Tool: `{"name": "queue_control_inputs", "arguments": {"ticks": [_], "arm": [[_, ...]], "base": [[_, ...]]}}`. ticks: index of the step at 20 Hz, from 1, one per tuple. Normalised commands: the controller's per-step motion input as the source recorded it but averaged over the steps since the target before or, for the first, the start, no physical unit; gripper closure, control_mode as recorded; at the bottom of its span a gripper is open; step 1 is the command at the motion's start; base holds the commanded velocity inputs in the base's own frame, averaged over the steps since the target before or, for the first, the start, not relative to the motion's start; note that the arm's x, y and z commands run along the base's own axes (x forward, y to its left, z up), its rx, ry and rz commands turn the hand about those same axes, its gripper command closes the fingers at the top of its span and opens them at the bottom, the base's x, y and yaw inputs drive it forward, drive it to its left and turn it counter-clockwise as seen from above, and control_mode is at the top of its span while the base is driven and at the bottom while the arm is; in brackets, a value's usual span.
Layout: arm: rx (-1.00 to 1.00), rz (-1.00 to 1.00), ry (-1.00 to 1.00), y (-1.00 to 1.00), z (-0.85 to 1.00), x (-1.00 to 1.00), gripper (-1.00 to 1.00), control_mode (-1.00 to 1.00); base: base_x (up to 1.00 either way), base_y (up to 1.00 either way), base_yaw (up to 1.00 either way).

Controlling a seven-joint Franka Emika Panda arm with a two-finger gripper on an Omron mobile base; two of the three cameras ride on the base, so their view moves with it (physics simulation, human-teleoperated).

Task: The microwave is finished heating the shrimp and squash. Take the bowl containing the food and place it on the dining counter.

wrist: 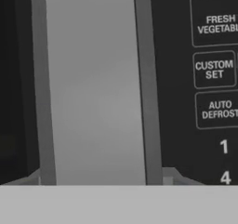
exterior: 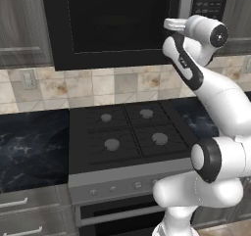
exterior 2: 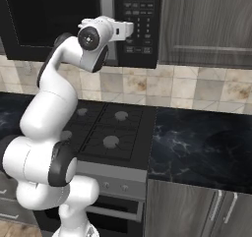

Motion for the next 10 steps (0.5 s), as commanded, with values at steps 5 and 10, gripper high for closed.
{"name": "queue_control_inputs", "arguments": {"ticks": [5,10], "arm": [[0.00,0.00,0.00,0.00,0.00,0.02,1.00,-1.00],[0.00,0.00,0.00,0.00,0.00,0.00,1.00,-1.00]], "base": [[0.00,0.00,0.00],[0.00,0.00,0.00]]}}
